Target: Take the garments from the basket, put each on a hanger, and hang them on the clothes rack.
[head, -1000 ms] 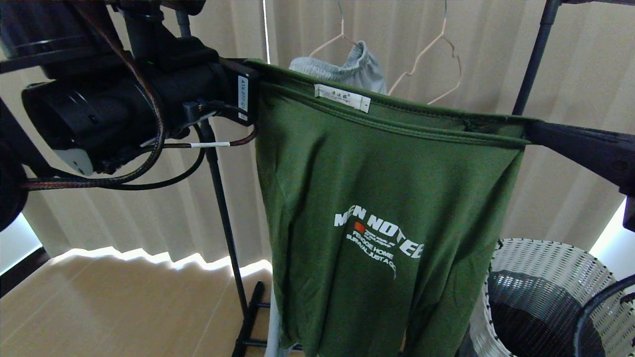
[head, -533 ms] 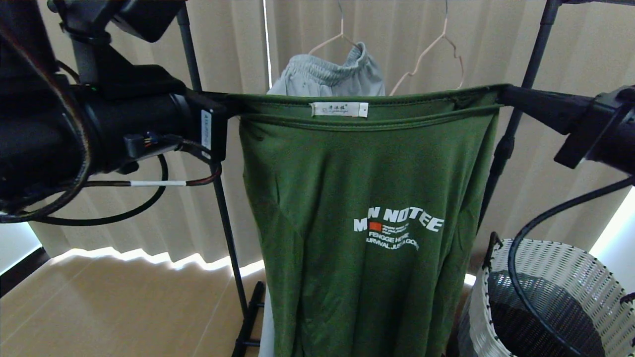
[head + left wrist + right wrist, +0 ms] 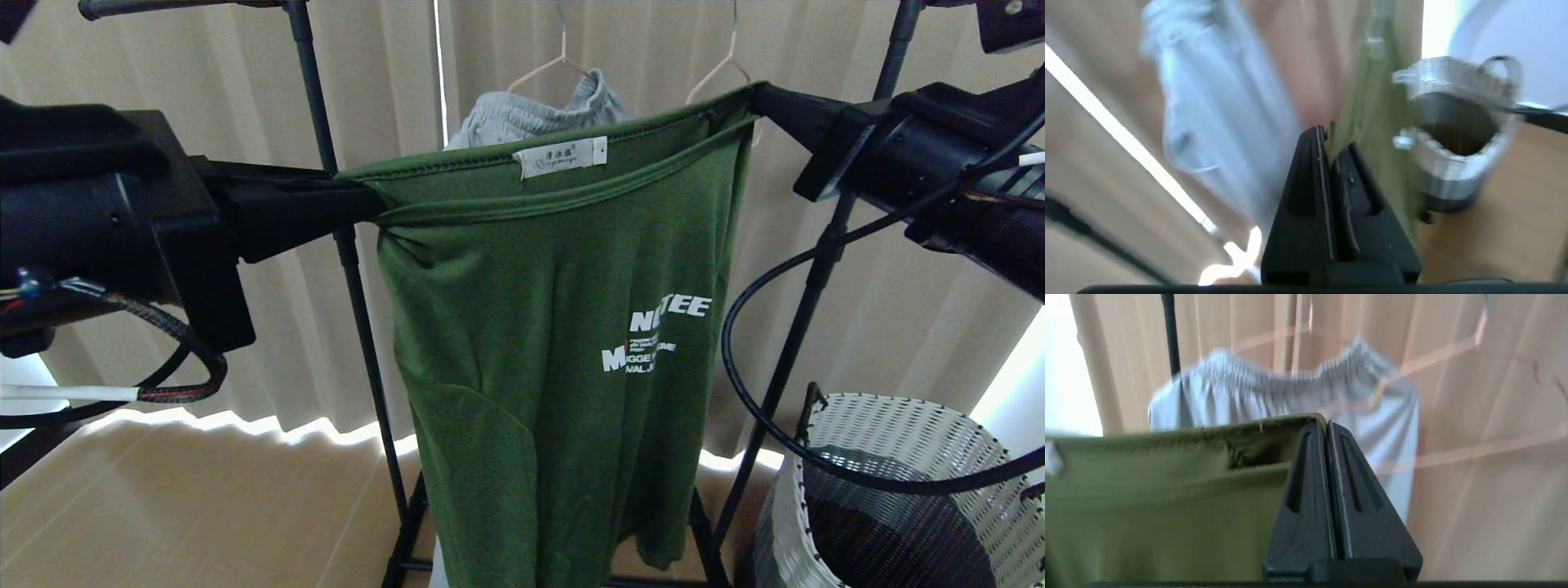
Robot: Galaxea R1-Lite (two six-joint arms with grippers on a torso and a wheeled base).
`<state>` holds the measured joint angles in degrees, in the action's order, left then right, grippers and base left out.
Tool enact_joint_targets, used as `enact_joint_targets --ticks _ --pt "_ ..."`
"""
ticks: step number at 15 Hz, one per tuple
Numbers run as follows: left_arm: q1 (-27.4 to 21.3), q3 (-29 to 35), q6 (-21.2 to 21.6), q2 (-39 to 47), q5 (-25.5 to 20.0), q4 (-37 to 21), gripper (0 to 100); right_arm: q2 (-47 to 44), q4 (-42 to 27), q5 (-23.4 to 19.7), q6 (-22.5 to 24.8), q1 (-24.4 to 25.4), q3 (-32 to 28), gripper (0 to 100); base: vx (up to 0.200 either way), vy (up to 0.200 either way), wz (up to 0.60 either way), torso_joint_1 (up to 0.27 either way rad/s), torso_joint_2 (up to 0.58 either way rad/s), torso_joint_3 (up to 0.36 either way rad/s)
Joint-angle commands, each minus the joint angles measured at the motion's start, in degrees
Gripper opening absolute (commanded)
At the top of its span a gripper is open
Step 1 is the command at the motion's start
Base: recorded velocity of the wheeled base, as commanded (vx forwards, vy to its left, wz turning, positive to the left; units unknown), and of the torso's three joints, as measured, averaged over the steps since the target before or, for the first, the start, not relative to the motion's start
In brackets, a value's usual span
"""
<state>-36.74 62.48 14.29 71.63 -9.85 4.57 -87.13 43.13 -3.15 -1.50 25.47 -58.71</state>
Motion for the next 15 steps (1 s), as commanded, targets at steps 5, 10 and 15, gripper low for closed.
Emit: enact_joint_targets --ticks 5,10,15 --pt "-1.6 -0.7 0.0 -1.7 -0.1 0.1 0 -3.6 1.6 0.1 0.1 0.6 -2.7 0 0.0 0.0 0.0 0.0 0.0 0.0" --pt "-1.6 -0.9 0.2 -1.7 0.1 0.1 0 -3.0 1.4 0.2 0.1 0.5 -2.5 0 0.0 0.0 0.0 0.0 0.0 0.0" --pt "0.4 -0.2 0.6 -0.2 1.4 1.1 0 2.5 -4.7 0.3 0.1 0.5 -1.4 0 0.0 0.0 0.0 0.0 0.0 0.0"
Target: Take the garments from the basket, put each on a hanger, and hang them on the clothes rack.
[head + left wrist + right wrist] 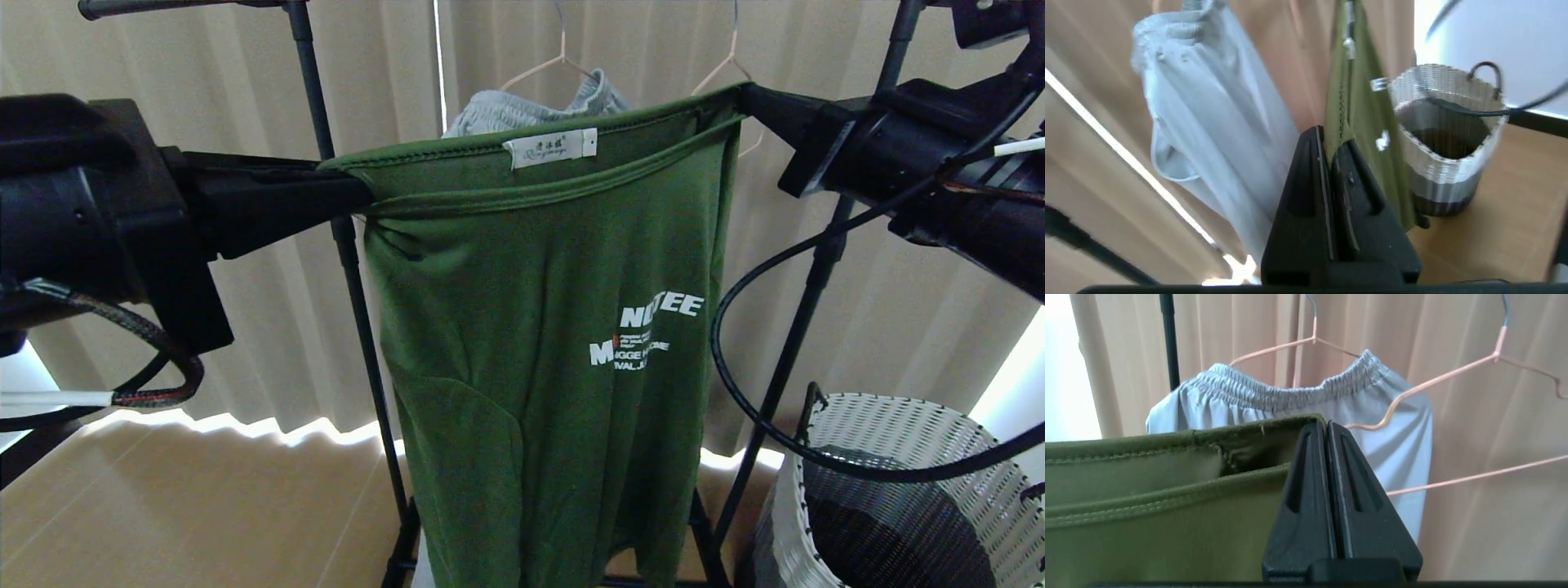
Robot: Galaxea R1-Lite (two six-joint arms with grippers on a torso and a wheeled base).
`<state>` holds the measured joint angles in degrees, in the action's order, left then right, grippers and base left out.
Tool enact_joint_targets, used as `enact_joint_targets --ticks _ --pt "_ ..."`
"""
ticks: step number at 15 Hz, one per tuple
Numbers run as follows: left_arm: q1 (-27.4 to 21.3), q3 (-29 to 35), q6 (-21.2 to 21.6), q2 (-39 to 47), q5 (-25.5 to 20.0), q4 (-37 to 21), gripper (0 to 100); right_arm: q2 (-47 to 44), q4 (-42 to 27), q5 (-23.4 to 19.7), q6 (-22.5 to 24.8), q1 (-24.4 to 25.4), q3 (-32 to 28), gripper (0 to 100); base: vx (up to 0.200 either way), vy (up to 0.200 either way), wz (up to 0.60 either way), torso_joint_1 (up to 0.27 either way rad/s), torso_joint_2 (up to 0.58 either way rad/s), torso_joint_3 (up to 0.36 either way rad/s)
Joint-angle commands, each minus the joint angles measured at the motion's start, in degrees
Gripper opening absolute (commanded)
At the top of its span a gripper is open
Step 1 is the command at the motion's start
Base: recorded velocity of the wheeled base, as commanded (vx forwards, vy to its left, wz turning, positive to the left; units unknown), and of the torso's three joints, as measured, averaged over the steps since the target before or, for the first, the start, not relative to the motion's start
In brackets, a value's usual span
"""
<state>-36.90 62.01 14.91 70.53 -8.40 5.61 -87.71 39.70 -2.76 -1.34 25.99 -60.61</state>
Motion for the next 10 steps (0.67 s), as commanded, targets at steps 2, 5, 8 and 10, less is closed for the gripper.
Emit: enact_joint_targets --ticks 2,5,8,10 --pt "2.6 0.3 1.6 3.4 5.7 3.5 0 6.4 -4.5 -0.1 0.0 0.0 1.5 0 0.0 0.0 0.0 0.0 0.0 0.0" --pt "4.2 0.3 6.2 8.6 14.6 12.1 0 10.8 -8.0 -0.3 -0.1 0.1 2.4 0 0.0 0.0 0.0 0.0 0.0 0.0" --pt "4.1 1.4 6.2 11.4 15.7 18.2 0 15.0 -13.5 -0.6 0.0 1.3 5.0 0 0.0 0.0 0.0 0.0 0.0 0.0" --pt "4.0 1.8 6.2 11.2 15.7 18.2 0 14.8 -13.9 -0.4 -0.1 1.3 5.2 0 0.0 0.0 0.0 0.0 0.0 0.0"
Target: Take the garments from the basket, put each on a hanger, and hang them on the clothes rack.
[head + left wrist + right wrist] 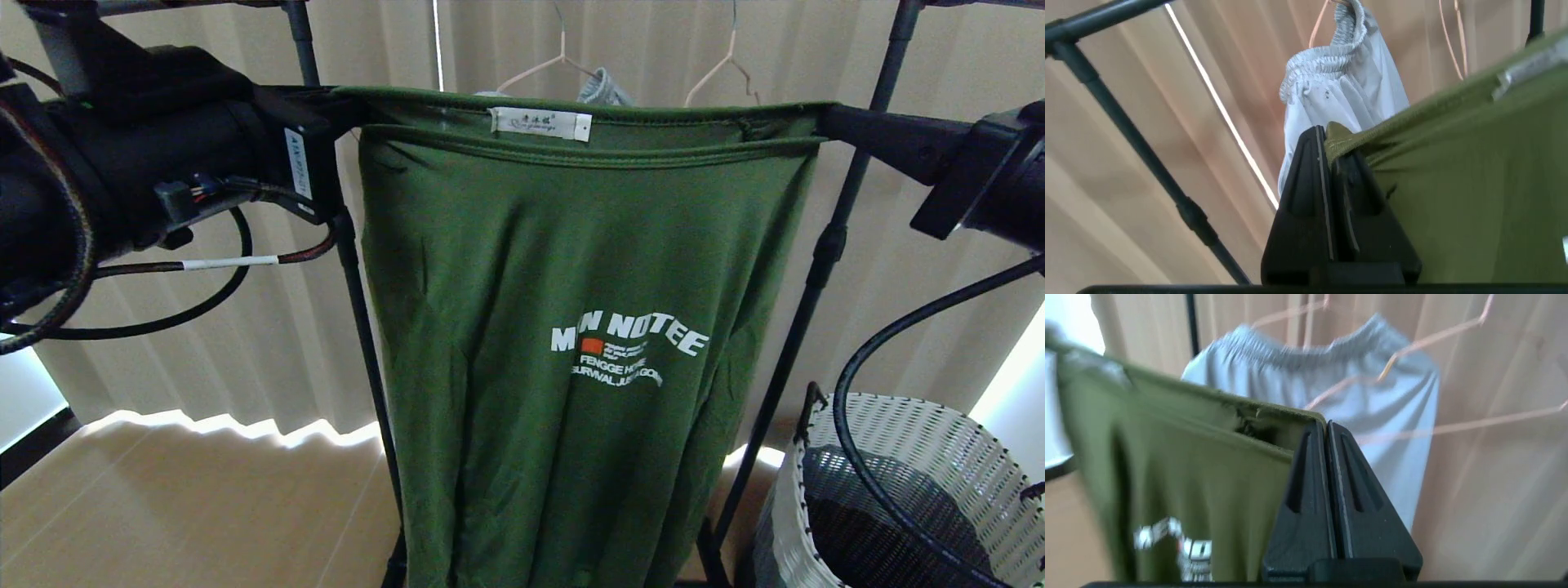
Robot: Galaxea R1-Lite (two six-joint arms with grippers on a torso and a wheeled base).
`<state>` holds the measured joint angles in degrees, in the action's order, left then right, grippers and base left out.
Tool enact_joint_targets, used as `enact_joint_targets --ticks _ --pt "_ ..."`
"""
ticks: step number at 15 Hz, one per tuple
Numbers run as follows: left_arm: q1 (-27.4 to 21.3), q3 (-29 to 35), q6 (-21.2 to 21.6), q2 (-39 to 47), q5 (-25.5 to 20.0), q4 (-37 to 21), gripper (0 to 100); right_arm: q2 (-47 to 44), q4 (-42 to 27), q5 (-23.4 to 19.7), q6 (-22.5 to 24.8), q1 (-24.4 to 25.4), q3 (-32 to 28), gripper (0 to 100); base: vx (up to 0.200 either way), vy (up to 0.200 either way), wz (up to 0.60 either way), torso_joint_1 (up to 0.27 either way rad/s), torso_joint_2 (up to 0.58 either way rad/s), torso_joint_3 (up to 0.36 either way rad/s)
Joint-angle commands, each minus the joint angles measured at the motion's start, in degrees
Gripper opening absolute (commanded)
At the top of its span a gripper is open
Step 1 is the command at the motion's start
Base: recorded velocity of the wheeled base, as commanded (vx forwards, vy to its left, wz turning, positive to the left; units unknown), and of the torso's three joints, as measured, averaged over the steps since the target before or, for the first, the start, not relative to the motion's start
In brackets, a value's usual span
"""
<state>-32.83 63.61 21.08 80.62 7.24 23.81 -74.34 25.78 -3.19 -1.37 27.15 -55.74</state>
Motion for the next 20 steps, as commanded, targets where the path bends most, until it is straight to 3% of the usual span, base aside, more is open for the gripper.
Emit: enact_joint_targets --ticks 1,17,18,20 --pt "0.0 0.1 0.0 1.0 0.1 0.0 0 1.2 0.1 0.0 0.0 0.2 0.4 0 0.0 0.0 0.0 0.0 0.0 0.0" --pt "0.1 1.1 0.4 -0.5 0.0 0.1 0 -1.7 3.2 0.4 0.0 0.0 -1.0 0 0.0 0.0 0.0 0.0 0.0 0.0" --pt "0.1 1.1 0.4 -0.5 0.0 0.1 0 -1.7 3.2 0.4 0.0 0.0 -1.0 100 0.0 0.0 0.0 0.0 0.0 0.0" --pt "0.1 1.1 0.4 -0.5 0.0 0.1 0 -1.7 3.3 0.5 0.0 0.0 -0.9 100 0.0 0.0 0.0 0.0 0.0 0.0"
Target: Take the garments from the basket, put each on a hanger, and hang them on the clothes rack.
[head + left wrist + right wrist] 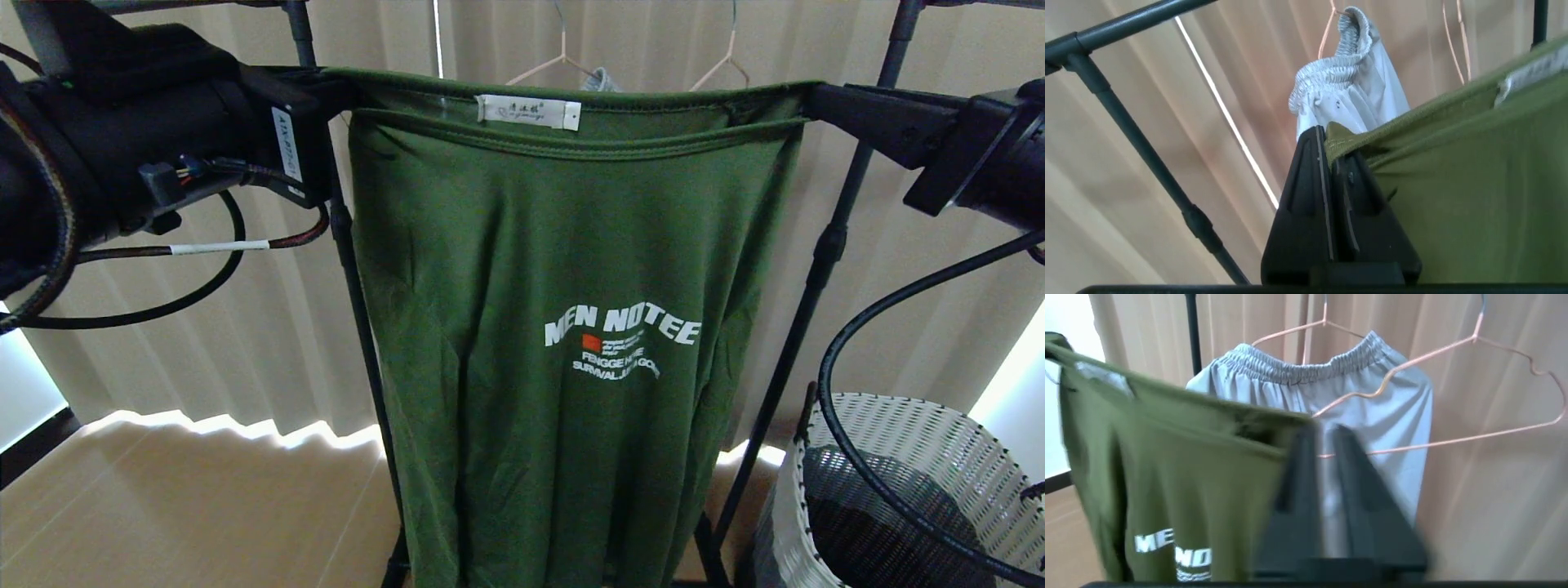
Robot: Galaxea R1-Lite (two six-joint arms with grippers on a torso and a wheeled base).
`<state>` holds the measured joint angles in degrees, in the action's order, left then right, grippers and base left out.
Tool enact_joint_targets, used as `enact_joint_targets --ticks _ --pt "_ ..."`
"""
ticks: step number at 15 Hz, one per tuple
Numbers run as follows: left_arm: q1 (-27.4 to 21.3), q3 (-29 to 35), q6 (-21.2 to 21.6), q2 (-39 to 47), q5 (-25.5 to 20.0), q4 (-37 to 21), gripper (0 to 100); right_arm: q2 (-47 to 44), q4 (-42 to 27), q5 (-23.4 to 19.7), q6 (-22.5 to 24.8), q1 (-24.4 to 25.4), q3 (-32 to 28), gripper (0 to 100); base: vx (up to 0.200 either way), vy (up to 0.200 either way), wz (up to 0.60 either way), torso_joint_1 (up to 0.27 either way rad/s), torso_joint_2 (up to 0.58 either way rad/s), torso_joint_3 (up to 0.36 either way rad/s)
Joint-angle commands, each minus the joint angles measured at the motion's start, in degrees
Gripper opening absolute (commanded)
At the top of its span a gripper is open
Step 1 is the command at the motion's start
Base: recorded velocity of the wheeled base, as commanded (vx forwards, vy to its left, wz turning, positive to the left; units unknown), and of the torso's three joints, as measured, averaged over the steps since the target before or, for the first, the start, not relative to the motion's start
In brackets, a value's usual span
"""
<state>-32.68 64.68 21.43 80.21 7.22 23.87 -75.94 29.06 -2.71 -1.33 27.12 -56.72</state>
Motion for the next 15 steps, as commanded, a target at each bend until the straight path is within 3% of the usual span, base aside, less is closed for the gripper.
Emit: enact_joint_targets --ticks 1,12,14,15 --pt "0.0 0.0 0.0 -0.1 0.0 0.0 0 -0.1 0.0 0.0 0.0 0.0 0.4 100 0.0 0.0 0.0 0.0 0.0 0.0" --pt "4.4 -3.6 3.6 -0.9 0.8 0.0 0 2.5 0.0 -0.8 0.1 0.1 7.3 100 0.0 0.0 0.0 0.0 0.0 0.0" --pt "4.4 -3.6 3.6 -0.9 0.8 0.0 0 3.7 0.0 -2.8 0.2 0.2 9.3 100 0.0 0.0 0.0 0.0 0.0 0.0" --pt "4.5 -3.6 3.5 -0.9 0.8 0.0 0 5.1 0.0 -5.8 0.3 0.2 10.8 100 0.0 0.0 0.0 0.0 0.0 0.0"
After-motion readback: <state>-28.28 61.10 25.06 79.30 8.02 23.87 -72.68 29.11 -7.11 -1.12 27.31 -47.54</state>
